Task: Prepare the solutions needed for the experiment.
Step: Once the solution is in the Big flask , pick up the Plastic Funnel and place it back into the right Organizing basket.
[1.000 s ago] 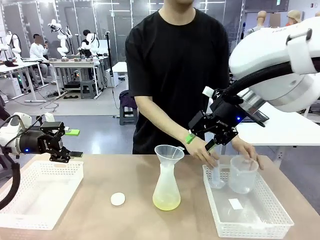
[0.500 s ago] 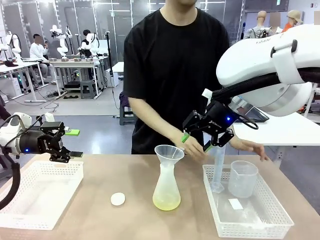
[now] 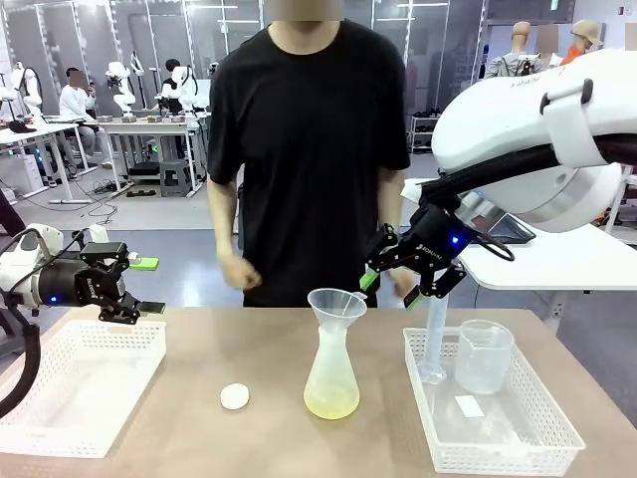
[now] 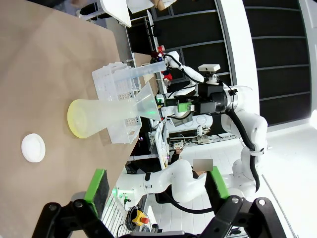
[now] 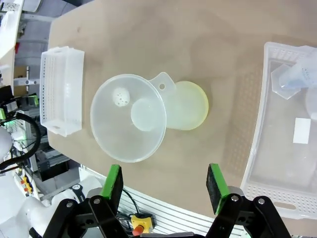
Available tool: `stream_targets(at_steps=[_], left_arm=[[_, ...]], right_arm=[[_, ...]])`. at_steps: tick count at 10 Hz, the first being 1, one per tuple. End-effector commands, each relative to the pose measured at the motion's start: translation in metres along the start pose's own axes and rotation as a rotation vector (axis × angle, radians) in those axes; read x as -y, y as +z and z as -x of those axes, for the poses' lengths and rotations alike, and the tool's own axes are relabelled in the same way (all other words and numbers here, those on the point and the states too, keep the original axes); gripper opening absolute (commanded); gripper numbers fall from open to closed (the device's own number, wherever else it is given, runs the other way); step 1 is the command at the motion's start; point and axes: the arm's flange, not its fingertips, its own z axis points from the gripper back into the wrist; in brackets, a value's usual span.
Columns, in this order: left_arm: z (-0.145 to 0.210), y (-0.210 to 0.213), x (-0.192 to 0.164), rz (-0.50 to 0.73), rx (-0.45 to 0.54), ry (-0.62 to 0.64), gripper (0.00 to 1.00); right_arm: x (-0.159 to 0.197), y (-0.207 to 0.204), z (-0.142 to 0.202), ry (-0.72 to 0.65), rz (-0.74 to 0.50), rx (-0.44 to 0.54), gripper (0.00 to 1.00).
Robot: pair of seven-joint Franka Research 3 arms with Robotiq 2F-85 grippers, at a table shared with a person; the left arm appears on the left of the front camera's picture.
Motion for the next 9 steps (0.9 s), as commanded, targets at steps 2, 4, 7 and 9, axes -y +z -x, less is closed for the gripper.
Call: stream_targets(at_steps=[2,4,7,9], left_arm=[[0.0,0.0,0.0,0.001,0.001,-0.009,1.0],[0.0,0.0,0.0,0.001,0.001,-0.009,1.0],[0.0,0.0,0.0,0.001,0.001,-0.009,1.0],[0.0,0.0,0.0,0.001,0.001,-0.009,1.0]], right_arm=[[-0.013,-0.023,-0.002,-0.043,0.059,-0.015,0.85],[-0.014,-0.038,-0.004,-0.032,0.065,-0.003,0.85],[-0.013,-0.053,-0.014,-0.063,0.056,0.014,0.85],[-0.017,-0.06,-0.017,-0.068,0.058,0.002,0.85]])
